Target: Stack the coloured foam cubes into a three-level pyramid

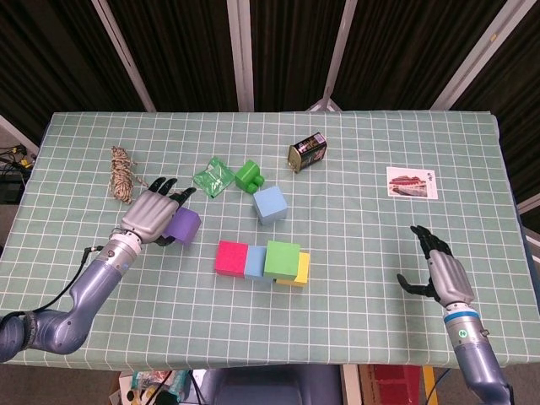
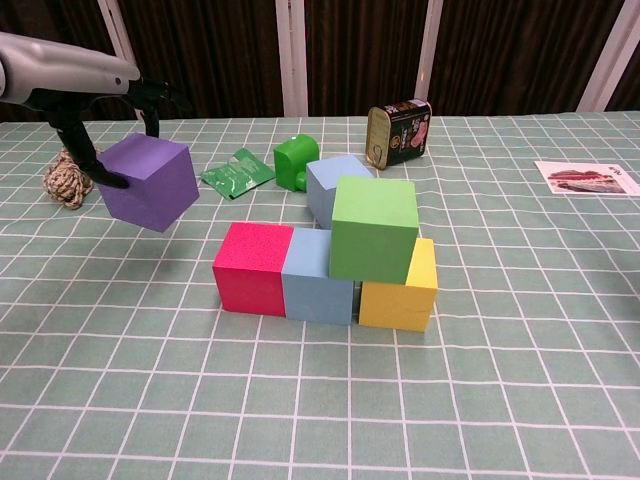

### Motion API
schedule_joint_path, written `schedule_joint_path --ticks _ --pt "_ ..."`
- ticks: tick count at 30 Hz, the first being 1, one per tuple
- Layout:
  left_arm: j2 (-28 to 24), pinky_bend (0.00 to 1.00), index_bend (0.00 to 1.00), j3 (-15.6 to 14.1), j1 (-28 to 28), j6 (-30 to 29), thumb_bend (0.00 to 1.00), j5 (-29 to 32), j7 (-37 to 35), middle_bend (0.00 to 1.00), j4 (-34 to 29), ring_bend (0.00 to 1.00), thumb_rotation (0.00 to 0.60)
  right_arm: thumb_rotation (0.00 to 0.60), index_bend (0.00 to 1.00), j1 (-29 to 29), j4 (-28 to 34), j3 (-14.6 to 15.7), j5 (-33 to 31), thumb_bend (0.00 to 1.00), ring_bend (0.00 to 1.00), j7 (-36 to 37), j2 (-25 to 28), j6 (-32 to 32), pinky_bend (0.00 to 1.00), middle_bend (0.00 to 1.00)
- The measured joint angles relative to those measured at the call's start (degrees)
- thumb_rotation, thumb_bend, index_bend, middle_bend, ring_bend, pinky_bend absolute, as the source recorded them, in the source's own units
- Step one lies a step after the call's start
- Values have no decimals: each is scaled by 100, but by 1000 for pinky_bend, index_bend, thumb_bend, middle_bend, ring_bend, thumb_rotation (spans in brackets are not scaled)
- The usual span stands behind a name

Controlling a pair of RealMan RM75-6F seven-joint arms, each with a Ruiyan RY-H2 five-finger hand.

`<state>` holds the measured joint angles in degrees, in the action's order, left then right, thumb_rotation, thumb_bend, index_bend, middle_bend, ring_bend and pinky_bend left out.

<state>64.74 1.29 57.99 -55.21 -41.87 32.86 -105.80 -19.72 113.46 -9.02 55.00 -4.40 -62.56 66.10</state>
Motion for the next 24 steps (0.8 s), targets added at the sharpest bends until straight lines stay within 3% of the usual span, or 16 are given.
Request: schedule_joint_path --ticks 9,17,24 --pt "-61 12 0 307 64 -161 355 83 11 353 -419 0 600 600 0 0 -10 3 -7 346 0 0 -12 -16 0 0" --pt "110 12 0 523 480 -472 355 1038 691 352 -938 0 600 600 0 0 12 11 18 346 0 28 -10 -46 0 0" --pt "640 11 0 716 877 -1098 355 1845 1246 352 -1211 0 600 600 0 16 50 -21 35 346 0 135 46 -57 0 0"
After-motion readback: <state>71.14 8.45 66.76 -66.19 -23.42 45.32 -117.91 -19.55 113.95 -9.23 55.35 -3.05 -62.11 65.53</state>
